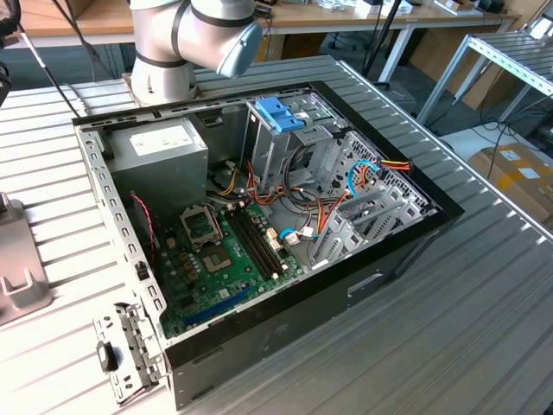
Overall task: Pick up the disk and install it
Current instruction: 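Reach for the disk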
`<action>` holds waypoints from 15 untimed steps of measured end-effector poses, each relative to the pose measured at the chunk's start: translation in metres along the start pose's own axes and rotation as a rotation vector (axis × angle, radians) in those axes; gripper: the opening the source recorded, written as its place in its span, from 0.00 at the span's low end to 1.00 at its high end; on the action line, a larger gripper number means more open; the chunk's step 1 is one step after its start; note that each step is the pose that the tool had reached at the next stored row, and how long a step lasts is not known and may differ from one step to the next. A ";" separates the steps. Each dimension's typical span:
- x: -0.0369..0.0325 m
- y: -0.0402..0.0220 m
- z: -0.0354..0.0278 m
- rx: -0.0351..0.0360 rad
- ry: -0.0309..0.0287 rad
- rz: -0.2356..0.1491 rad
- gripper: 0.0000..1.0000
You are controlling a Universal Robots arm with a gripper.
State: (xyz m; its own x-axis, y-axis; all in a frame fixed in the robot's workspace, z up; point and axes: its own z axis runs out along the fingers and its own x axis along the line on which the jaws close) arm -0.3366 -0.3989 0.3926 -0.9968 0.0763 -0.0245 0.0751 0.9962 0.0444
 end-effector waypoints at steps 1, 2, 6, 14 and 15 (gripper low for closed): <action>0.0005 0.0000 0.0000 0.0000 0.0000 0.000 0.11; 0.0013 -0.0001 0.0000 0.0001 0.0001 0.000 0.11; 0.0030 -0.0002 -0.0001 0.0001 0.0001 0.000 0.11; 0.0038 0.0038 0.0002 0.0001 0.0001 0.000 0.11; 0.0038 0.0046 0.0003 0.0000 0.0001 0.000 0.11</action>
State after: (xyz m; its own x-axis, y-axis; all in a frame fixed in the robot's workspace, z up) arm -0.3401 -0.3941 0.3924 -0.9968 0.0762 -0.0244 0.0751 0.9962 0.0444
